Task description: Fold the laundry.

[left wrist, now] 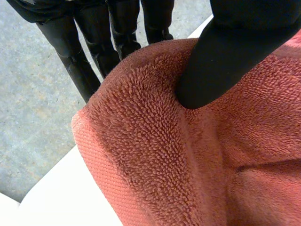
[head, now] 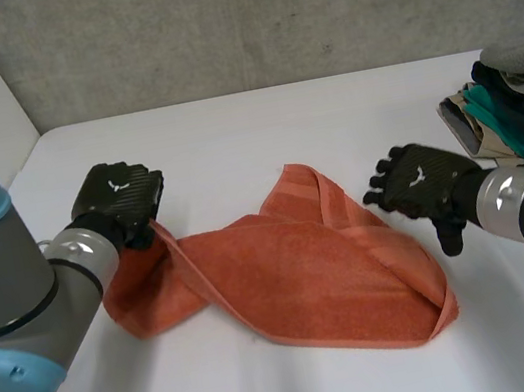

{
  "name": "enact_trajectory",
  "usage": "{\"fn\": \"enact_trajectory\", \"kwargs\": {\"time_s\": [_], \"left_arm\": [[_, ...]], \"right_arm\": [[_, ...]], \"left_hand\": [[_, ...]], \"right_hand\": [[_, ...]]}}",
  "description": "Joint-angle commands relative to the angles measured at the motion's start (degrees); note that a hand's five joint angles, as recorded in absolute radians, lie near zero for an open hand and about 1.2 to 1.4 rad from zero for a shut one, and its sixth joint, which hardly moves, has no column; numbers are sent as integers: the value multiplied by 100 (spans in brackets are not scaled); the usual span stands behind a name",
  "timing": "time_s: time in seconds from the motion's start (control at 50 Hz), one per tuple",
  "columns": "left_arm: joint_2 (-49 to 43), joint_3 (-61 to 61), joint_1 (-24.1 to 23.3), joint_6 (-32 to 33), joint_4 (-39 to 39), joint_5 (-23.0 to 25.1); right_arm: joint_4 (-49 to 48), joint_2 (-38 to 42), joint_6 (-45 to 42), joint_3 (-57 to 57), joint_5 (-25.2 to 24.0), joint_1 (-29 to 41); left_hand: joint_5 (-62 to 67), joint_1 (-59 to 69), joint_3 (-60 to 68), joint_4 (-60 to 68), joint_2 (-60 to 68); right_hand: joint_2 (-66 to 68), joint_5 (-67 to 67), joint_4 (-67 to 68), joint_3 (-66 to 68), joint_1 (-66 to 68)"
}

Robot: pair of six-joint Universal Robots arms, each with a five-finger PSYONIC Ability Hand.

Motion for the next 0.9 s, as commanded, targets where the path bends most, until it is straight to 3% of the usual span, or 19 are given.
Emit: {"fn": "enact_trajectory", "kwargs": {"time_s": [0.02,0.22,0.24,0.26,0.3,0.38,0.44,0.52,0.64,0.74,0.9], "left_arm": [[565,-507,29,0,33,0],[767,-718,64,-53,42,-9],[785,-727,55,-53,33,-9],[811,-735,55,-53,24,-9],[872,-744,55,-53,7,-18],[1249,-779,64,-70,-11,-9],[1723,-779,108,-79,-20,0],[2383,-727,178,-123,-169,0],[2955,-569,634,-246,-721,61],[2956,-612,890,-246,-1030,105],[1964,-824,908,-237,-1057,316]], "right_arm": [[-94,205,-1049,400,-817,-424],[-735,926,-1076,480,-1222,-451],[-788,961,-1076,488,-1230,-442],[-867,1014,-1067,471,-1239,-433],[-929,1014,-1015,445,-1231,-424],[-1122,883,-559,374,-1143,-512],[-1114,287,30,287,-959,-748],[-1009,-741,479,278,-520,-1214],[-254,-1806,462,50,324,-1672],[782,-2439,366,-118,711,-1822],[1357,-2274,14,401,773,-1690]], "left_hand": [[1035,1112,880,885,874],[1085,1162,930,935,924],[1119,1195,964,968,957],[1152,1229,997,1002,991],[1303,1380,1148,1153,1142],[1352,1429,1197,1202,1191],[1352,1429,1197,1202,1191],[1352,1429,1197,1202,1191],[1352,1429,1197,1202,1191],[1352,1429,1197,1202,1191],[1338,1414,1183,1187,1176]], "right_hand": [[398,502,385,402,368],[2146,2249,2132,2149,2116],[2614,2718,2601,2618,2585],[4384,4488,4371,4388,4355],[6473,6576,6459,6476,6443],[6482,6586,6469,6486,6452],[6482,6586,6469,6486,6452],[6482,6586,6469,6486,6452],[6482,6586,6469,6486,6452],[6482,6586,6469,6486,6452],[6482,6586,6469,6486,6452]]}}
